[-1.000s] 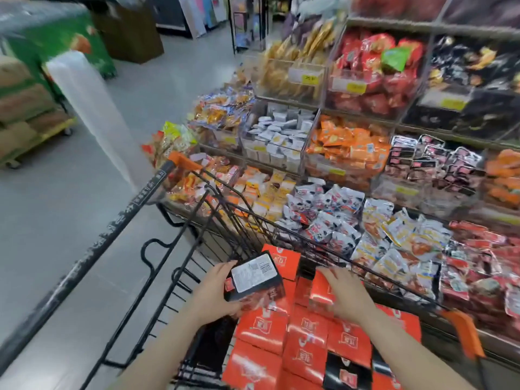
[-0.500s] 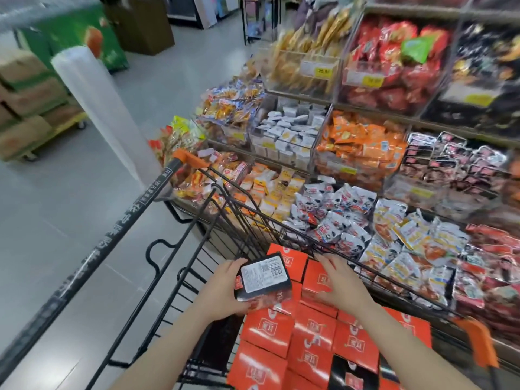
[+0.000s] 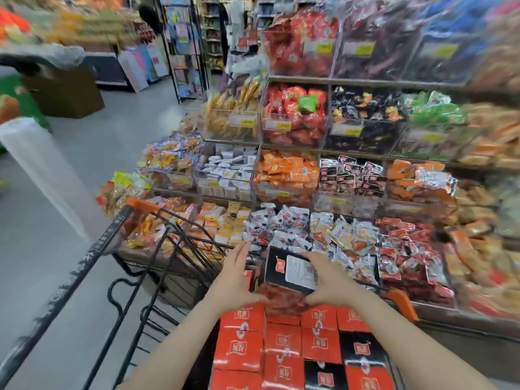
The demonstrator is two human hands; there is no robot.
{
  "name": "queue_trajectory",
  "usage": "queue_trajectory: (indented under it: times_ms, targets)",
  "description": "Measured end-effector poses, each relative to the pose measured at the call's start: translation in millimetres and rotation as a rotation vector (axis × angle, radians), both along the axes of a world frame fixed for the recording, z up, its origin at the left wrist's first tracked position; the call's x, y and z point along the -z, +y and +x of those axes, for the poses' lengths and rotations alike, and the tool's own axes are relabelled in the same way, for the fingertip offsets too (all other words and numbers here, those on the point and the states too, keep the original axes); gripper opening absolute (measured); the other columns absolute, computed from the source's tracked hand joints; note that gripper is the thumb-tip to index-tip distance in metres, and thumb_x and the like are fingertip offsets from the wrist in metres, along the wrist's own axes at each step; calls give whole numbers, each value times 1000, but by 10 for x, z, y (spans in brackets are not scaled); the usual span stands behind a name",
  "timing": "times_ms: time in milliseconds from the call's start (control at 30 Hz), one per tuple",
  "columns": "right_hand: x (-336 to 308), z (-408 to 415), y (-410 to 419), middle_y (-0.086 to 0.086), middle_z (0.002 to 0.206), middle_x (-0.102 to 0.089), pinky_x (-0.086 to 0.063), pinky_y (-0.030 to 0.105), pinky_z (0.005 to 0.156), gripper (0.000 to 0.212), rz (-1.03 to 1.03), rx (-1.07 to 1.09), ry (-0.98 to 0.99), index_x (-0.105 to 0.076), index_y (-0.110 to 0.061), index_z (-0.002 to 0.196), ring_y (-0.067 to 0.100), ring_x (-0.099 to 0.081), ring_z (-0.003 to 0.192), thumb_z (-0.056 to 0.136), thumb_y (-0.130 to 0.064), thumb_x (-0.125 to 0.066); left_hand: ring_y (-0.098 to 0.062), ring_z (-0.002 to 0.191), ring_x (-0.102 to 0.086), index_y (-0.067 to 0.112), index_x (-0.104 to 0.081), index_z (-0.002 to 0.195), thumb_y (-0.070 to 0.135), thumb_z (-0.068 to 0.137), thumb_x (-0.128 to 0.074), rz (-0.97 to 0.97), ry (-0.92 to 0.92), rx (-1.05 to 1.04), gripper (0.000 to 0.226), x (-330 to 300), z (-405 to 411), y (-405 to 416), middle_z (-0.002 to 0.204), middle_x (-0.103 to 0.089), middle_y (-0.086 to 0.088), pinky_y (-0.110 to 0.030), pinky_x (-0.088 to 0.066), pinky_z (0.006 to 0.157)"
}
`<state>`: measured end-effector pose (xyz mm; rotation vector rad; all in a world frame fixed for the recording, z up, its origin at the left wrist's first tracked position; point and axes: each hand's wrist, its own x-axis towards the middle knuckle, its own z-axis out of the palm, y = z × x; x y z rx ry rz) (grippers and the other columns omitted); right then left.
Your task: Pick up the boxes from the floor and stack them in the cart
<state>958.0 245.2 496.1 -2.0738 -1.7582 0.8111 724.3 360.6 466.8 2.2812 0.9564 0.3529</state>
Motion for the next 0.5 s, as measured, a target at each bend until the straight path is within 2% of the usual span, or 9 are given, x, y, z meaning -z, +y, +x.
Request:
queue_trajectory:
  times_ms: [67, 133, 167, 233, 300, 400, 467, 500]
  targets:
    - [-67, 116, -200, -5, 146, -31, -47, 28, 87, 105, -11, 90, 96, -18, -28, 148, 15, -47, 115, 63, -32, -81, -11, 144, 4, 26, 0, 151, 59, 57, -82, -65, 109, 75, 129, 23, 82, 5, 157, 2, 7, -35, -17, 116]
    - [-91, 178, -361, -8, 146, -32, -50, 36, 92, 108, -1, 138, 143, -19, -37, 146, 14, -46, 121, 58, -42, -83, -18, 144, -10, 30, -6, 150, 55, 57, -83, -145, 127, 122, 124, 35, 225, -21, 157, -10, 3, -38, -25, 115]
    - [-88, 195, -436, -10, 146, -30, -49, 39, 96, 108, 0, 153, 171, -19, -41, 144, 14, -43, 126, 57, -45, -83, -19, 142, -20, 30, -9, 150, 52, 56, -85, -189, 123, 131, 122, 23, 300, -37, 155, -18, 3, -36, -32, 110]
    - [-88, 213, -587, -14, 148, -26, -45, 39, 102, 104, -13, 172, 207, -19, -44, 142, 12, -36, 134, 60, -47, -83, -23, 128, -45, 29, -12, 150, 48, 53, -85, -273, 158, 144, 122, 21, 431, -57, 150, -33, 0, -29, -47, 92]
    - [-92, 236, -722, -16, 151, -19, -36, 33, 109, 108, -39, 189, 191, -14, -39, 146, 10, -26, 139, 63, -48, -82, -28, 110, -59, 26, -16, 147, 48, 50, -83, -285, 210, 181, 121, 18, 532, -102, 138, -48, -3, -32, -49, 77]
    - [-91, 304, -856, -16, 156, -11, -26, 31, 114, 117, -56, 228, 167, -8, -37, 149, 8, -15, 143, 61, -52, -83, -15, 104, -59, 22, -24, 140, 40, 54, -85, -260, 156, 212, 106, 40, 697, -265, 125, -55, 2, -21, -48, 79]
    - [-83, 315, -895, -13, 157, -9, -21, 35, 117, 117, -100, 193, 102, -6, -37, 150, 11, -11, 145, 62, -50, -83, -6, 102, -53, 20, -27, 137, 26, 61, -85, -255, 123, 256, 96, 72, 794, -417, 120, -51, 10, -5, -42, 74]
    - [-61, 312, -904, -10, 158, -6, -20, 38, 118, 117, -138, 160, 42, -5, -36, 150, 14, -8, 146, 63, -50, -82, -5, 100, -53, 21, -26, 137, 22, 63, -84, -269, 130, 278, 94, 104, 825, -480, 117, -49, 11, -4, -42, 72]
